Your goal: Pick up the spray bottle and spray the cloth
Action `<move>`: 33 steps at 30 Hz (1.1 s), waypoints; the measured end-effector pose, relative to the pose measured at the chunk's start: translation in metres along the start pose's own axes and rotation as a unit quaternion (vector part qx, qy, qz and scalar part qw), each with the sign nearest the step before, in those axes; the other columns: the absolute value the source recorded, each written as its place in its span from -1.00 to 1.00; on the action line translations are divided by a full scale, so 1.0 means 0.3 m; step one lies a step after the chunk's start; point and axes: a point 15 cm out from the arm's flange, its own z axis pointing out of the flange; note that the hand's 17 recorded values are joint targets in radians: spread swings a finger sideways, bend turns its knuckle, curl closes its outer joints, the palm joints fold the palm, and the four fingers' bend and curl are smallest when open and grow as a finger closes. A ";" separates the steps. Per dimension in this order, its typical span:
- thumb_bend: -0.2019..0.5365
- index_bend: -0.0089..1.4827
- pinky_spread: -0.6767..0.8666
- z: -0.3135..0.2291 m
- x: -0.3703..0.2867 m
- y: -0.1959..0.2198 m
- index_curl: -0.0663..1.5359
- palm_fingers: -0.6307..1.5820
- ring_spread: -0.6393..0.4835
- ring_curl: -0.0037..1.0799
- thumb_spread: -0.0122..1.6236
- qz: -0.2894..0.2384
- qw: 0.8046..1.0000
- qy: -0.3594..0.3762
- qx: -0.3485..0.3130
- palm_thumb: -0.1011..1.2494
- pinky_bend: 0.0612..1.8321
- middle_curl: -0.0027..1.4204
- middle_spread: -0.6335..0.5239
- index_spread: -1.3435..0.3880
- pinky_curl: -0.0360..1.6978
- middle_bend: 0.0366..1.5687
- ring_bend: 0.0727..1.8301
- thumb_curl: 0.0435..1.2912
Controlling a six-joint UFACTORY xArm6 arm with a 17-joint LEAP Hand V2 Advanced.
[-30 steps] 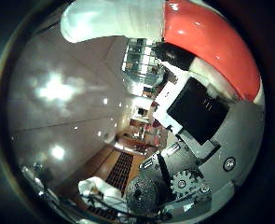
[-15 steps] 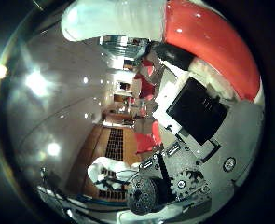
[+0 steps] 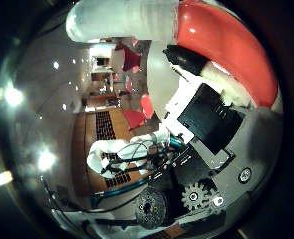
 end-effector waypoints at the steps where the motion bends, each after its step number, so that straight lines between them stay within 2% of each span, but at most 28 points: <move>1: -0.49 0.65 -0.39 0.012 -0.008 0.003 -0.06 0.63 -0.16 0.17 0.31 -0.005 1.000 0.011 -0.018 0.65 0.11 -0.10 -0.07 0.35 0.51 0.76 0.59 0.02; 7: -0.49 0.64 -0.40 0.061 -0.046 0.020 -0.06 0.63 -0.16 0.17 0.33 -0.013 0.992 0.081 -0.100 0.63 0.10 -0.10 -0.07 0.35 0.53 0.76 0.59 0.02; 13: -0.49 0.64 -0.41 0.105 -0.043 0.028 -0.06 0.63 -0.16 0.17 0.36 -0.007 0.971 0.155 -0.181 0.60 0.09 -0.10 -0.07 0.35 0.54 0.76 0.59 0.02; 20: -0.49 0.63 -0.42 0.195 -0.046 0.016 -0.06 0.63 -0.16 0.17 0.38 0.023 0.952 0.156 -0.263 0.57 0.09 -0.10 -0.07 0.34 0.55 0.77 0.59 0.02; 26: -0.48 0.62 -0.42 0.260 -0.028 -0.010 -0.05 0.63 -0.17 0.18 0.42 0.053 0.941 0.159 -0.295 0.58 0.09 -0.10 -0.07 0.33 0.56 0.77 0.58 0.01; 33: -0.48 0.61 -0.42 0.316 -0.016 -0.043 -0.05 0.63 -0.17 0.19 0.44 0.063 0.933 0.158 -0.318 0.58 0.09 -0.10 -0.07 0.33 0.56 0.77 0.58 -0.01</move>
